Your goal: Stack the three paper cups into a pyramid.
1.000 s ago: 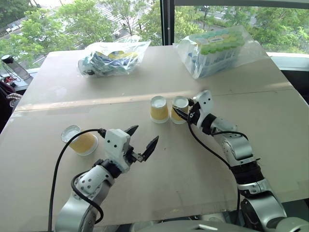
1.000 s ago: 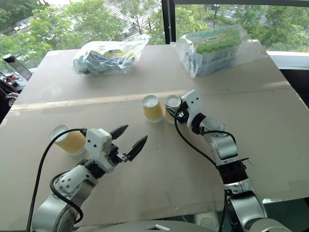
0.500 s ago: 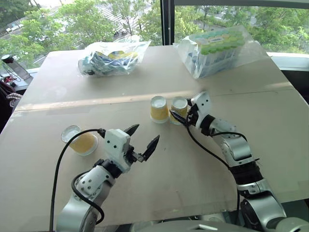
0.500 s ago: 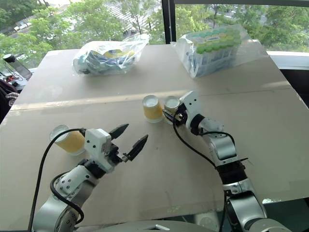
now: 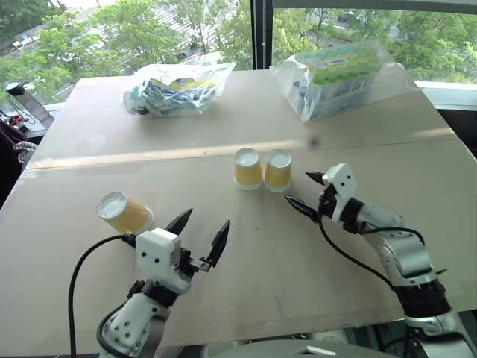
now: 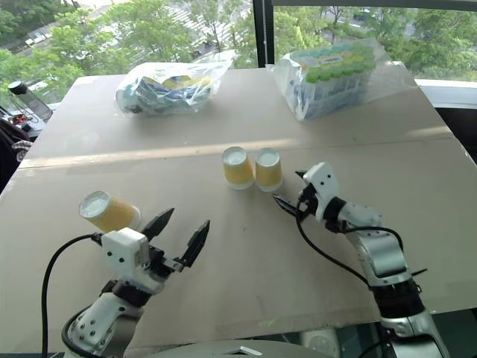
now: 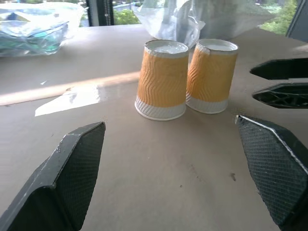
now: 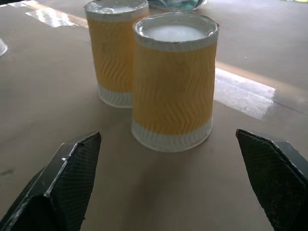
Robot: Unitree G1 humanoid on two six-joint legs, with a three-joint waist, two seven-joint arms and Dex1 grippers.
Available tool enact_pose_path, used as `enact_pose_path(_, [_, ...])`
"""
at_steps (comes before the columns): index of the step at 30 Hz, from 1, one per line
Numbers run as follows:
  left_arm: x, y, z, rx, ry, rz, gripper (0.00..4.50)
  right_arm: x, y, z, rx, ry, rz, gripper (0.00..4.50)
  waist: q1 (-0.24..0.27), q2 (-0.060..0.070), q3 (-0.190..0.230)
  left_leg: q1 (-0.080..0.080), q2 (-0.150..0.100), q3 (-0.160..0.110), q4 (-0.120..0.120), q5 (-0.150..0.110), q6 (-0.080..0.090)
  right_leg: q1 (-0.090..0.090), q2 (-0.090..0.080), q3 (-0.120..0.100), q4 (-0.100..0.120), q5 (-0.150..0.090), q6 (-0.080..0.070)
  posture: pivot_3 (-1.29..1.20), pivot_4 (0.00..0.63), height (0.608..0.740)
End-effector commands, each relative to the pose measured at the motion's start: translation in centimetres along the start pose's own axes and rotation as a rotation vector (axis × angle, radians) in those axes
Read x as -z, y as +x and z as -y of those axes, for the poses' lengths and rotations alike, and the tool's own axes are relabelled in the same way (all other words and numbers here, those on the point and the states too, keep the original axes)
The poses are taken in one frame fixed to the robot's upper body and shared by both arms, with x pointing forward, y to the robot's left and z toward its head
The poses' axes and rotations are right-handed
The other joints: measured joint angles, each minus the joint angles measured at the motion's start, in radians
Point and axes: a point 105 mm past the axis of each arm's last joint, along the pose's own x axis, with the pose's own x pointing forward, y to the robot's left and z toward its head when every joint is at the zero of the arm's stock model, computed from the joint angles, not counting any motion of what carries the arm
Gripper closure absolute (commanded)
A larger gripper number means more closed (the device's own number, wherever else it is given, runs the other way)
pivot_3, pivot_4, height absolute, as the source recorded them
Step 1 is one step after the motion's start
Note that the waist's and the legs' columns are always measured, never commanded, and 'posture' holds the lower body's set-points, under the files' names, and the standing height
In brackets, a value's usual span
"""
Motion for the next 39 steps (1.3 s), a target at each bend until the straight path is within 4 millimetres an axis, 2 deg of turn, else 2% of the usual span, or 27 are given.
enact_pose_path(1, [0.7,-2.8,-3.9,-0.306,0.037,-0.036,0.00,-2.0,-3.7,-1.5,-0.140,-0.031,0.107,0.06,0.008,-0.001,0.001,0.000,0.000,0.000,0.000,0.000,0.001,0.001,0.000,0.000,-0.001,0.000,0.000,0.00,0.150,0.740])
enact_pose_path(5, [1.4,-3.7,-5.9,-0.400,0.124,-0.028,0.00,-2.6,-6.5,-2.5,-0.240,-0.007,0.187,0.06,0.016,-0.003,0.002,0.001,0.001,-0.001,0.000,-0.001,0.001,0.003,0.000,-0.003,-0.003,0.000,0.000,0.00,0.150,0.740])
enact_pose_path(8, [2.1,-3.6,-7.4,-0.431,0.157,-0.017,0.00,-2.9,-7.5,-3.1,-0.306,0.023,0.237,0.06,0.018,-0.005,0.003,0.002,0.001,-0.002,0.001,-0.001,0.002,0.005,0.000,-0.004,-0.003,0.000,0.000,0.00,0.150,0.740])
enact_pose_path(10, [2.3,-3.0,-7.5,-0.394,0.169,0.001,0.00,-3.2,-7.8,-3.3,-0.334,0.042,0.264,0.06,0.017,-0.005,0.003,0.002,0.001,-0.002,0.002,-0.001,0.002,0.005,0.000,-0.004,-0.004,0.000,0.001,0.00,0.150,0.740])
enact_pose_path(17, [2.8,-1.5,-9.0,-0.372,0.215,0.037,0.00,-3.9,-7.7,-3.6,-0.382,0.059,0.291,0.06,0.018,-0.005,0.003,0.002,0.001,-0.002,0.004,-0.001,0.002,0.005,0.000,-0.004,-0.004,0.001,0.001,0.00,0.150,0.740])
enact_pose_path(26, [0.5,0.9,-12.6,-0.462,0.284,0.130,0.00,-4.2,-7.3,-3.9,-0.376,0.051,0.310,0.06,0.021,-0.005,0.003,0.002,0.001,-0.002,0.004,-0.001,0.002,0.005,0.000,-0.004,-0.003,0.001,0.001,0.00,0.150,0.740])
enact_pose_path(33, [0.0,2.5,-13.8,-0.480,0.279,0.152,0.00,-4.1,-7.1,-3.9,-0.365,0.039,0.308,0.06,0.020,-0.006,0.003,0.002,0.001,-0.002,0.005,-0.001,0.002,0.005,0.000,-0.004,-0.003,0.001,0.002,0.00,0.150,0.740])
enact_pose_path(39, [0.6,3.7,-13.3,-0.445,0.235,0.139,0.00,-4.3,-7.0,-3.7,-0.343,0.022,0.322,0.06,0.017,-0.006,0.003,0.002,0.001,-0.002,0.005,-0.001,0.002,0.005,0.000,-0.004,-0.001,0.001,0.002,0.00,0.150,0.740])
